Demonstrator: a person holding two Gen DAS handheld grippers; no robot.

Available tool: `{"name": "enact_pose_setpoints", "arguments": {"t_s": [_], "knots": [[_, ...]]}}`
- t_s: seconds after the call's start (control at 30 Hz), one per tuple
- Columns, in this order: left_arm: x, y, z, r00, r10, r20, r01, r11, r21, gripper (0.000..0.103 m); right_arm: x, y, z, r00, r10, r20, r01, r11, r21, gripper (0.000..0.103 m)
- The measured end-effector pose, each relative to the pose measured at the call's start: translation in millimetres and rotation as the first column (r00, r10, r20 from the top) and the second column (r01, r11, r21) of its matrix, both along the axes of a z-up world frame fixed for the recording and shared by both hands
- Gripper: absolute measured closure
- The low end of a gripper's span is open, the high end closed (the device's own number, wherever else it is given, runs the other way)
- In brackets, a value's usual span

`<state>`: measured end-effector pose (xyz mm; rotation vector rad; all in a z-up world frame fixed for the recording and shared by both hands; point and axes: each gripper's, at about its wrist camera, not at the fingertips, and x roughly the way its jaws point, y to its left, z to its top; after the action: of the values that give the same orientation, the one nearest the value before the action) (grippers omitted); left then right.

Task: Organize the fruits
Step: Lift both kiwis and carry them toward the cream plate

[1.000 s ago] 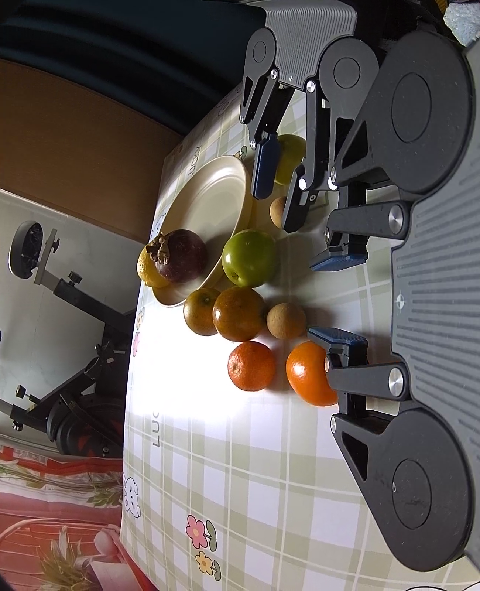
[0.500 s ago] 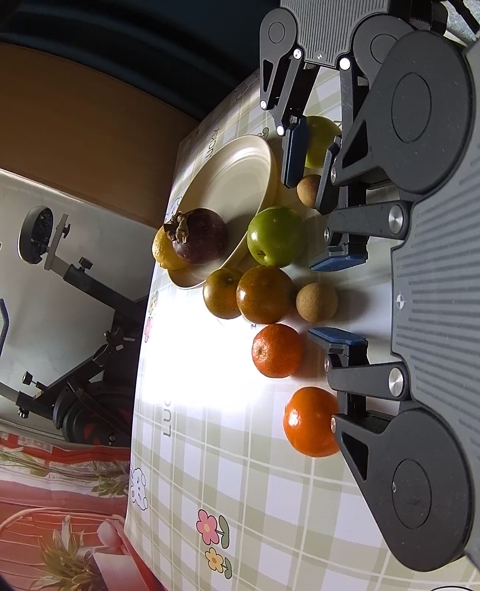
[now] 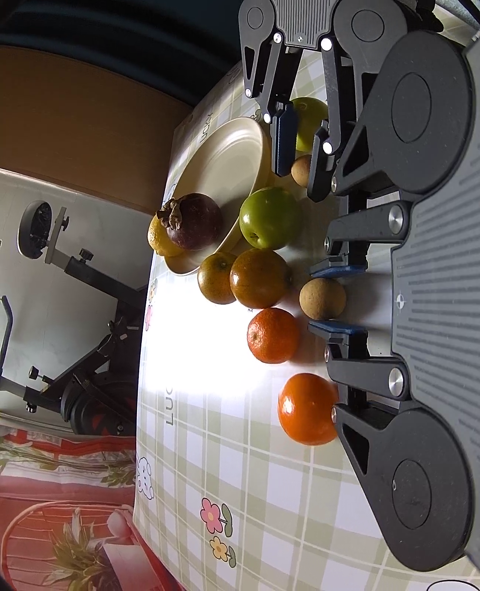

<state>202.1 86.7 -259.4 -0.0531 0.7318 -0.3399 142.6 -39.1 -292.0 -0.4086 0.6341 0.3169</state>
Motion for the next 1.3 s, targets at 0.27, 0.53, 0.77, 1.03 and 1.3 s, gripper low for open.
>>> {"name": "enact_pose_setpoints", "arguments": {"t_s": [0.27, 0.53, 0.77, 1.03, 1.3], "knots": [[-16, 7, -2, 1.0, 0.011, 0.007, -0.011, 1.0, -0.018, 0.077, -1, 6, -1, 1.0, 0.026, -0.015, -0.027, 0.999, -0.027, 0.07], [-22, 10, -3, 1.0, 0.009, 0.012, -0.009, 1.0, -0.023, 0.077, -5, 18, 2, 0.999, 0.036, -0.018, -0.037, 0.999, -0.039, 0.07], [-26, 11, -4, 1.0, -0.01, 0.023, 0.011, 1.0, -0.02, 0.077, -18, 20, 7, 1.0, -0.012, 0.002, 0.012, 1.0, -0.003, 0.07], [-27, 11, -5, 1.0, -0.01, 0.022, 0.011, 1.0, -0.024, 0.077, -20, 17, 3, 0.998, -0.057, -0.012, 0.057, 0.998, -0.009, 0.07], [-27, 11, -5, 1.0, -0.011, 0.022, 0.012, 1.0, -0.02, 0.077, -24, 19, 2, 0.999, -0.052, -0.016, 0.052, 0.999, -0.012, 0.07]]}}
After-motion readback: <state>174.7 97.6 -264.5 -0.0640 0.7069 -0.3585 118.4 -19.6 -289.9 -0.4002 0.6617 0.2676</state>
